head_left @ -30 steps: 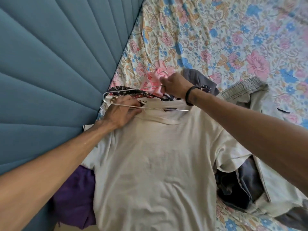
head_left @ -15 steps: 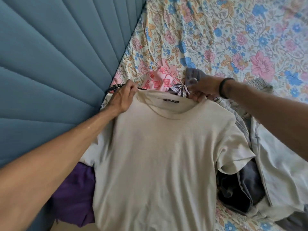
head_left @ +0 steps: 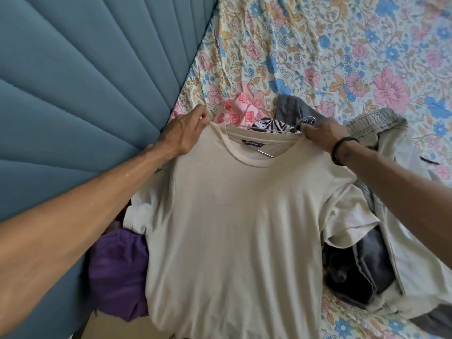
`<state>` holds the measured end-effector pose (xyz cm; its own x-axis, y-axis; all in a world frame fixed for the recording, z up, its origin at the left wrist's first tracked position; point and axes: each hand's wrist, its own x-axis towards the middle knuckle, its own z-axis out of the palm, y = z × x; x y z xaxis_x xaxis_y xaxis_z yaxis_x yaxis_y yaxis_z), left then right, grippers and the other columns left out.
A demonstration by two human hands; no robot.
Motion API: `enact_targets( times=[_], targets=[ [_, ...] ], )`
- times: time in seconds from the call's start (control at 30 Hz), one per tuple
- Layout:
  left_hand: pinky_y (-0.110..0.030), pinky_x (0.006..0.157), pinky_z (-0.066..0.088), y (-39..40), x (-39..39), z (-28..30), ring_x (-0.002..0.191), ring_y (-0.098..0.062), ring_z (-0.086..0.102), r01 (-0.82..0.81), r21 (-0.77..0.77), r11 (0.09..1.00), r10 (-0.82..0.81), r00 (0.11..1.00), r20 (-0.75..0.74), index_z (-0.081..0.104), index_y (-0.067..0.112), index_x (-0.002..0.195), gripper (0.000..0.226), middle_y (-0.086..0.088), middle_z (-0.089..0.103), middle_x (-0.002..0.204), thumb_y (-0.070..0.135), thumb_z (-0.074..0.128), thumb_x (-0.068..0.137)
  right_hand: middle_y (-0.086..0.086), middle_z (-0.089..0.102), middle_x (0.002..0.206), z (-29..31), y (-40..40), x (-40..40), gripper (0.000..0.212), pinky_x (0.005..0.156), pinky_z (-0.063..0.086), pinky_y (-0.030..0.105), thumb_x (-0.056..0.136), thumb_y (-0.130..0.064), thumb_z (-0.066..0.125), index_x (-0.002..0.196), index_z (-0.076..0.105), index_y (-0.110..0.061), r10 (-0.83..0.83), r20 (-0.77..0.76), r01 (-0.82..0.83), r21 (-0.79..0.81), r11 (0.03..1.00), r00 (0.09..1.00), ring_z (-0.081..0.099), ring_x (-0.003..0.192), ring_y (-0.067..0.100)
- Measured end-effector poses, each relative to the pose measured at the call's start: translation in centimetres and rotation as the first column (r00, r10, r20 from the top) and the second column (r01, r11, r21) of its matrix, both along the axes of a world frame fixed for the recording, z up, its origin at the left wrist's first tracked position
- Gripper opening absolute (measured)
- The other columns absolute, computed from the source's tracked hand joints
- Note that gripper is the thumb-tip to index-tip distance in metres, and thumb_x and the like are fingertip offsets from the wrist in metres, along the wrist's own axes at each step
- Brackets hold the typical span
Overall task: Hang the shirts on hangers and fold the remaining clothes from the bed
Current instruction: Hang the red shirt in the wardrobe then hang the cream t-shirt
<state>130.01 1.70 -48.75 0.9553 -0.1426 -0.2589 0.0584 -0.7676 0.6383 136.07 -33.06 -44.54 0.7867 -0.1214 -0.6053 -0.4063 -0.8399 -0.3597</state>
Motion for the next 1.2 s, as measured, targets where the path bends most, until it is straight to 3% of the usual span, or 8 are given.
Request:
enact_targets(
  times=[0.2,0.5,0.63,0.8,0.9,0.97,1.07,1.2],
  targets=[
    [-0.045,0.057,0.041,0.7,-1.2,0.6,0.066,-0.035,0.058,-0.080,0.227,0.971,0.067,0.996,0.064,0.045,0.015,0.105,0.022,-0.007,0.063,0.080,0.031,0.032,0.112,0.001,0.049,0.070,0.1,3.0,-0.3,0.047,0.053,0.031,0.031,0.109,-0.042,0.047,0.069,0.053,-0.016,0.178,-0.036,-0.173,0.102,0.980,0.983,0.044,0.060,0.018],
    [-0.040,0.104,0.045,1.3,-2.1,0.0,0.125,-0.028,0.058,0.040,0.090,0.995,-0.026,0.988,-0.150,0.061,0.020,0.135,0.037,-0.007,0.064,0.138,0.038,0.053,0.104,0.019,0.066,0.104,-0.4,8.9,-0.7,0.055,0.090,0.052,0.045,0.110,-0.050,0.031,0.090,0.064,-0.011,0.308,0.058,-0.308,-0.010,0.951,0.949,0.064,0.100,0.037],
    [-0.040,0.102,0.049,1.3,-1.5,0.1,0.117,-0.025,0.062,-0.020,0.061,0.998,0.029,0.988,-0.151,0.067,0.026,0.127,0.030,-0.003,0.069,0.127,0.040,0.056,0.102,0.013,0.064,0.092,-1.1,12.9,-0.4,0.062,0.066,0.045,0.034,0.112,-0.049,0.030,0.107,0.069,-0.001,0.321,0.076,-0.327,0.076,0.942,0.944,0.061,0.083,0.029],
    [-0.034,0.093,0.050,0.9,-1.4,2.0,0.105,-0.017,0.062,-0.034,-0.017,0.999,0.032,0.994,-0.102,0.070,0.022,0.118,0.027,0.004,0.069,0.112,0.040,0.059,0.102,0.015,0.073,0.121,0.7,15.0,-1.1,0.059,0.096,0.054,0.045,0.112,-0.048,0.032,0.125,0.071,-0.006,0.357,0.098,-0.369,0.184,0.911,0.929,0.069,0.107,0.032],
    [-0.030,0.080,0.050,1.3,-1.6,4.2,0.094,-0.013,0.063,-0.025,-0.064,0.998,0.019,0.997,-0.079,0.070,0.020,0.117,0.033,0.006,0.069,0.103,0.047,0.059,0.101,0.014,0.075,0.119,3.0,14.1,-1.6,0.063,0.089,0.058,0.049,0.110,-0.052,0.033,0.126,0.070,-0.005,0.370,0.153,-0.396,0.199,0.897,0.916,0.075,0.092,0.028],
    [-0.028,0.072,0.044,1.1,-2.0,6.2,0.083,-0.006,0.059,0.021,-0.060,0.998,-0.024,0.998,-0.051,0.068,0.023,0.120,0.038,0.008,0.065,0.097,0.053,0.053,0.102,0.007,0.075,0.115,5.4,13.3,-2.0,0.062,0.077,0.060,0.037,0.110,-0.054,0.033,0.130,0.069,-0.008,0.375,0.182,-0.409,0.215,0.887,0.909,0.076,0.083,0.022],
    [-0.032,0.085,0.047,0.0,-2.4,10.4,0.097,-0.010,0.062,0.129,-0.068,0.989,-0.126,0.991,0.053,0.065,0.030,0.126,0.036,0.004,0.070,0.117,0.053,0.046,0.105,-0.001,0.072,0.107,10.0,12.2,-3.1,0.062,0.073,0.053,0.025,0.109,-0.056,0.030,0.134,0.067,-0.014,0.426,0.242,-0.475,0.211,0.854,0.872,0.072,0.089,0.013],
    [-0.039,0.086,0.053,-2.0,-3.9,17.4,0.090,-0.013,0.064,0.213,-0.013,0.977,-0.208,0.962,0.175,0.071,0.024,0.109,0.024,0.010,0.068,0.099,0.035,0.050,0.107,-0.002,0.074,0.111,16.6,10.5,-5.8,0.058,0.082,0.056,0.028,0.108,-0.057,0.034,0.132,0.070,-0.019,0.382,0.328,-0.469,0.246,0.848,0.864,0.070,0.096,0.010]
  ],
)
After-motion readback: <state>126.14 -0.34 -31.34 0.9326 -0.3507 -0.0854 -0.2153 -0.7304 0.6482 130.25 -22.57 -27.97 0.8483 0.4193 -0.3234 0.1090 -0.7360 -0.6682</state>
